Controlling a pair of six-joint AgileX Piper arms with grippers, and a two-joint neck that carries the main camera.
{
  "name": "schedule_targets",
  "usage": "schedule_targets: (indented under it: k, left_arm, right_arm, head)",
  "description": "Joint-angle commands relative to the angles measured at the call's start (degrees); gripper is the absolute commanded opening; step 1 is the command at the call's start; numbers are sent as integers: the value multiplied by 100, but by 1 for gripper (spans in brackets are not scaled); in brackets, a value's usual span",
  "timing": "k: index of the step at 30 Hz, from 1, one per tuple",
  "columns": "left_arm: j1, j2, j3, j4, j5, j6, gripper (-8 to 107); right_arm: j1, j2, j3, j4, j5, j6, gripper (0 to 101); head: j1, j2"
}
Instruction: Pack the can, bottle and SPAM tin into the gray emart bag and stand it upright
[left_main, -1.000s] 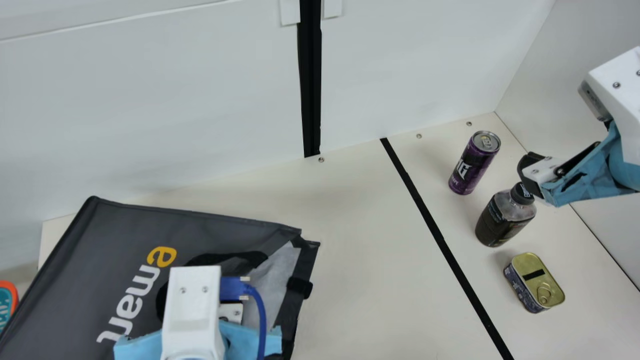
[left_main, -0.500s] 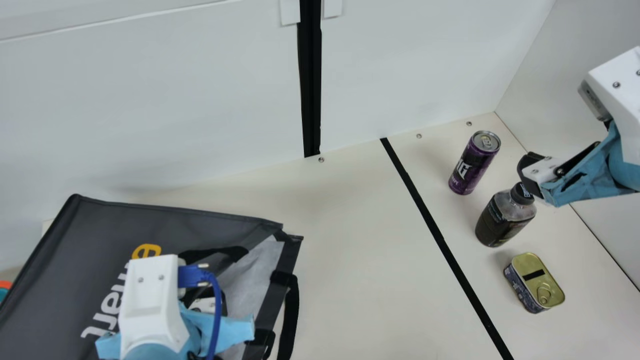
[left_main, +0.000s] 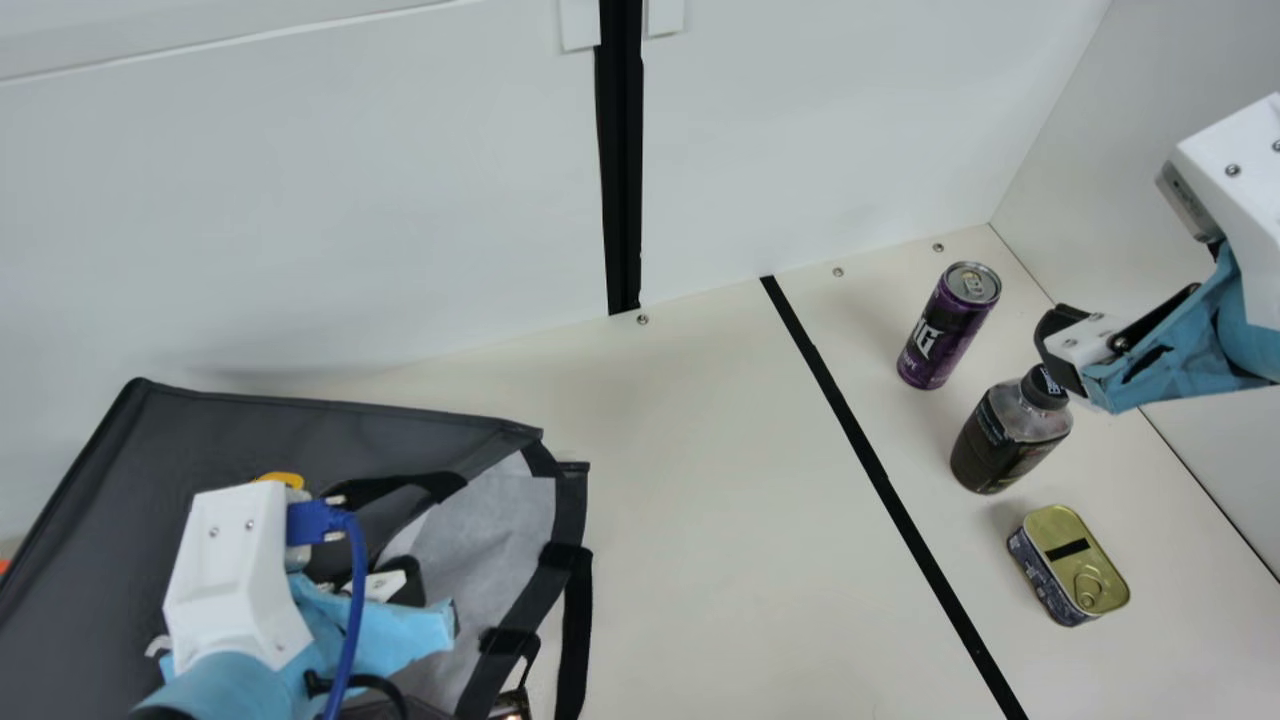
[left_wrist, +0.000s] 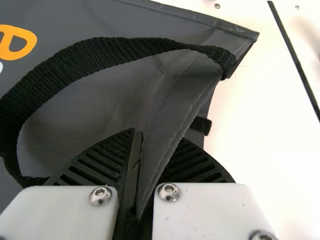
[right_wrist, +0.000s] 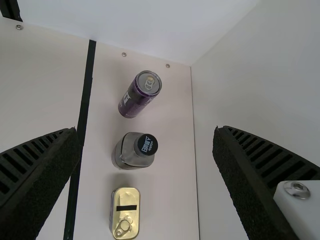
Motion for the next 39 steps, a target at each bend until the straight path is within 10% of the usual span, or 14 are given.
schedule_targets:
  k: [1, 20, 39]
  left_arm:
    - [102, 9, -19, -496, -11, 394, -8]
    - [916, 165, -127, -2653, 171, 2277, -8]
    - [1241, 266, -162, -3001, 237, 2544, -8]
  right_arm:
    - [0, 0, 0, 0, 0, 0, 95]
    - [0, 0, 0, 0, 0, 0, 95]
    - [0, 0, 0, 0, 0, 0, 95]
  head:
    - [-130, -14]
    - [-130, -14]
    - [-130, -14]
